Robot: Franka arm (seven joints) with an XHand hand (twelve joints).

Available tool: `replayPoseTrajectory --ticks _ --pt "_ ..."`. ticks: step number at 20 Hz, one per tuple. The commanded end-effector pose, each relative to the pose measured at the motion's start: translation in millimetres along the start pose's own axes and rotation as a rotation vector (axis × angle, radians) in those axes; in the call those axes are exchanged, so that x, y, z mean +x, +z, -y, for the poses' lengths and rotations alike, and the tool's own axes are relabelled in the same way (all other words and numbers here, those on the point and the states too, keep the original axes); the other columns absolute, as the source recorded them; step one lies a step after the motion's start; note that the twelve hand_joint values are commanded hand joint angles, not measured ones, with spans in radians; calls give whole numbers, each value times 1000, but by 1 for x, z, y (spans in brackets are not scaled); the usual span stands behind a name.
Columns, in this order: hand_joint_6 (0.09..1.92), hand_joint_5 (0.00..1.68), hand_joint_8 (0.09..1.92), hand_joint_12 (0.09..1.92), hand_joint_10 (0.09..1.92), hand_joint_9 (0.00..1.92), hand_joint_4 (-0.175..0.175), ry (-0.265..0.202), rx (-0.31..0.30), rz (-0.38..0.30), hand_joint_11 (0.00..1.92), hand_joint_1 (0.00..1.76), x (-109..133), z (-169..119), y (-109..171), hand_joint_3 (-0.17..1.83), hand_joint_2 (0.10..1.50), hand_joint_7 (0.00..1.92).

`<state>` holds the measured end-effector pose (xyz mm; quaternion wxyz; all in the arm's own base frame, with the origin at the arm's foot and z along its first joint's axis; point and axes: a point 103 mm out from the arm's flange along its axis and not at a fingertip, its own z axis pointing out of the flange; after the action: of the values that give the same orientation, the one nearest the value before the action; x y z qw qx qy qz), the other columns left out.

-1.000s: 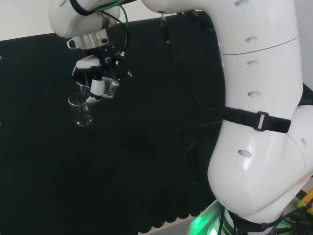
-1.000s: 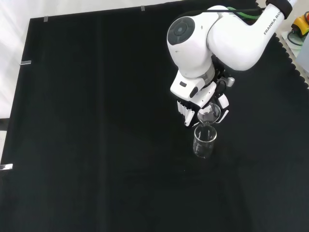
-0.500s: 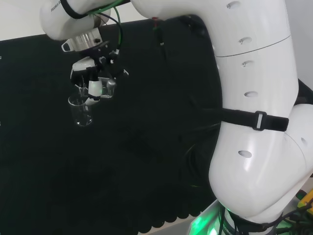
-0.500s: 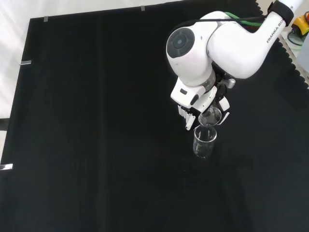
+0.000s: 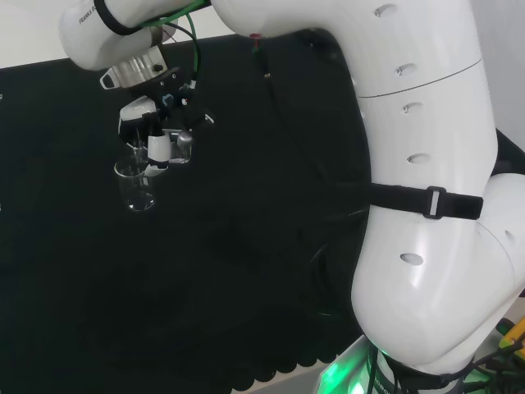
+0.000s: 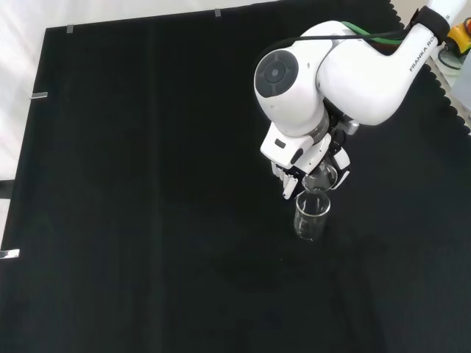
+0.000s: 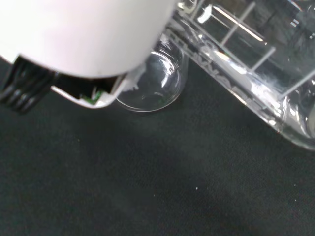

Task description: Pour the water from the handheld beaker into the one on the table.

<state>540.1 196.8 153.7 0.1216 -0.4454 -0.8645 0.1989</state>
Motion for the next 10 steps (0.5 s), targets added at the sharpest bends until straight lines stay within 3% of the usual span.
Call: replayPoseTrajectory --ticks 1,10 --pt "1920 773 1920 1269 1455 1530 -175 6 24 23 1200 1393 2 0 1 1151 508 1455" --pt "1920 776 1920 1268 1455 1533 -175 21 40 79 1201 1394 5 -1 -1 1152 507 1455"
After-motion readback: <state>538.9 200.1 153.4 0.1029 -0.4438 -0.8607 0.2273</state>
